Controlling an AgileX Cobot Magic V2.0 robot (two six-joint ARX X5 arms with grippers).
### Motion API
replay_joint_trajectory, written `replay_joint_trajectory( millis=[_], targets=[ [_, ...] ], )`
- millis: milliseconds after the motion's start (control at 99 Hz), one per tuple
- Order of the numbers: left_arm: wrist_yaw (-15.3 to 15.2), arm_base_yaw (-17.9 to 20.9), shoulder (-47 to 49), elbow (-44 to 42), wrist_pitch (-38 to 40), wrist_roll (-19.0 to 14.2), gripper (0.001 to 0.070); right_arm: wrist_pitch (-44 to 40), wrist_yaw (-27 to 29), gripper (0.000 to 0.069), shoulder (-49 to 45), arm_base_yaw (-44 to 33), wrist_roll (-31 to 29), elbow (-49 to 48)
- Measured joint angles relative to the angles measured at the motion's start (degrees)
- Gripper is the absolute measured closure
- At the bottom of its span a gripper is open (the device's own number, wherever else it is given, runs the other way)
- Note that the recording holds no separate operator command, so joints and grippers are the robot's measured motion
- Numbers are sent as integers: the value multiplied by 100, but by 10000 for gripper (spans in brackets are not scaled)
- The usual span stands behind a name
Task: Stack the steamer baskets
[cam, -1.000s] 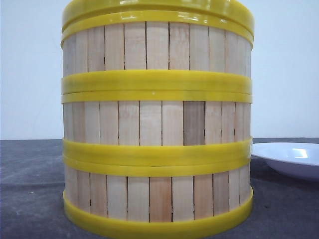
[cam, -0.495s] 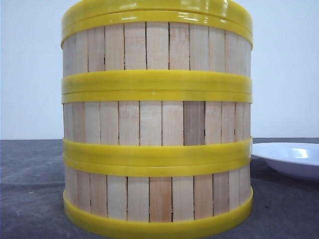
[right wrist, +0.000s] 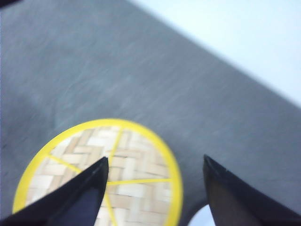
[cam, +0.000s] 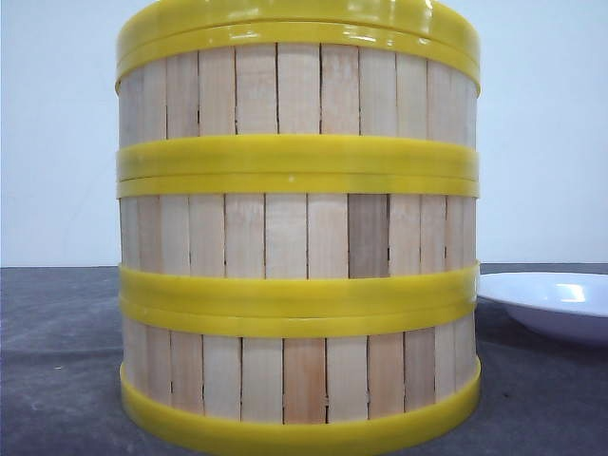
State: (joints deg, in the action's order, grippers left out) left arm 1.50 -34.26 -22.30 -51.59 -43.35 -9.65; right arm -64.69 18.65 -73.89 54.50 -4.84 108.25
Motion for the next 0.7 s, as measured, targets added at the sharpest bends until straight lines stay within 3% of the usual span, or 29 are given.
replay_joint_trajectory(
  millis=[323, 465, 576, 697],
  targets=[
    [0, 0, 24, 79, 216, 260, 434, -2, 1067, 301, 1410, 640, -20, -570],
    [85, 2, 177, 404, 251, 271, 434, 181, 1482, 301, 2232, 793, -229, -1624],
    [282, 0, 461, 723, 356, 280, 435, 660, 1545, 301, 2935, 850, -468, -2730],
    [297, 0, 826, 1016, 487, 278, 434, 881, 1561, 301, 3703, 850, -752, -3901]
  ],
)
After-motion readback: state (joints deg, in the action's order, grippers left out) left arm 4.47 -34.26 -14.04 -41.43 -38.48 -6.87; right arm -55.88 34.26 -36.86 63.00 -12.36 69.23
